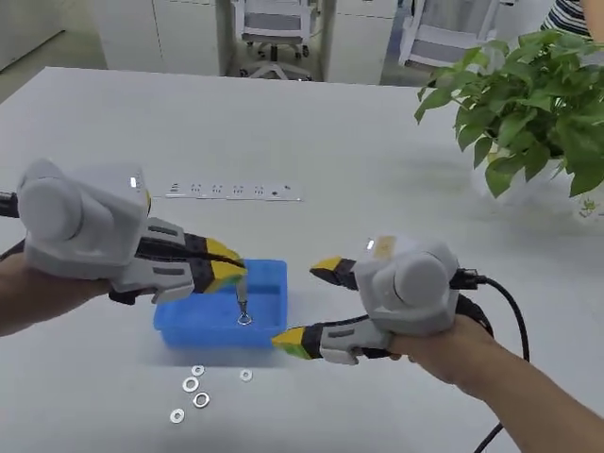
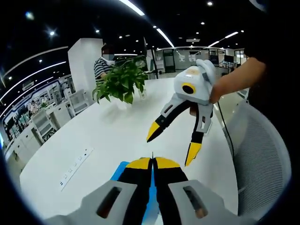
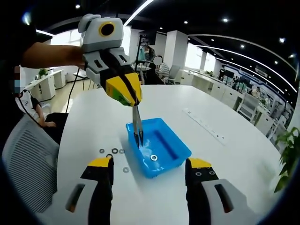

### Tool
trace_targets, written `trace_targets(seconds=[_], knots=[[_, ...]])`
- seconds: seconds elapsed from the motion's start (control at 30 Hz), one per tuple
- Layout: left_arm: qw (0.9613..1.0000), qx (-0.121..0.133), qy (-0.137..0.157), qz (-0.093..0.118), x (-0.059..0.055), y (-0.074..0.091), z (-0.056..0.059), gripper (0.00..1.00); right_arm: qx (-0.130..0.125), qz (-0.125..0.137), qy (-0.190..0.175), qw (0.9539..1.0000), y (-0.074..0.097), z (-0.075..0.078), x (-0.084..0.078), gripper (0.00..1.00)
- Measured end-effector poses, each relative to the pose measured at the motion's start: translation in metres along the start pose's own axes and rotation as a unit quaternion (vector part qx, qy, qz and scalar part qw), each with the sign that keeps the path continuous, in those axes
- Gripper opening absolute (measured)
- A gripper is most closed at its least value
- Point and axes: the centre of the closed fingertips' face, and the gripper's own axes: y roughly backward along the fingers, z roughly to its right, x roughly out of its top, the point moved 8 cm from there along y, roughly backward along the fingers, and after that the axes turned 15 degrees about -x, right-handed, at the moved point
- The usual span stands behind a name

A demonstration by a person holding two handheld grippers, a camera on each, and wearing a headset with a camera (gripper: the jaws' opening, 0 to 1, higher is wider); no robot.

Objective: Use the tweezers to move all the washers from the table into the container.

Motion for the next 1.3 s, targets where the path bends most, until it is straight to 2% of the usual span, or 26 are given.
trace_targets(seconds=[0.17, 0.43, 0.7, 0.83, 1.07, 1.3], knots=[[1.0000, 0.003, 0.005, -0.001, 0.002, 0.001, 0.015, 0.05, 0.002, 0.001, -0.001, 1.0000, 0.011, -0.004, -0.002, 0.66], [0.9999, 0.009, 0.012, -0.006, 0.004, 0.000, 0.028, 0.05, 0.008, 0.002, -0.003, 1.0000, 0.020, -0.007, -0.004, 0.73], [0.9999, 0.009, 0.005, -0.008, 0.008, 0.000, 0.033, 0.05, 0.005, 0.005, 0.001, 1.0000, 0.024, -0.007, -0.003, 0.78], [0.9999, 0.014, 0.002, -0.002, 0.007, 0.003, 0.035, 0.05, 0.004, 0.003, 0.003, 1.0000, 0.024, -0.010, -0.004, 0.78], [1.0000, 0.007, -0.002, -0.006, 0.006, 0.000, 0.032, 0.05, 0.001, 0.001, 0.006, 1.0000, 0.025, -0.013, 0.000, 0.79], [0.9997, 0.024, -0.001, 0.005, 0.011, 0.001, 0.035, 0.05, 0.007, 0.009, 0.014, 0.9998, 0.025, -0.015, 0.001, 0.79]])
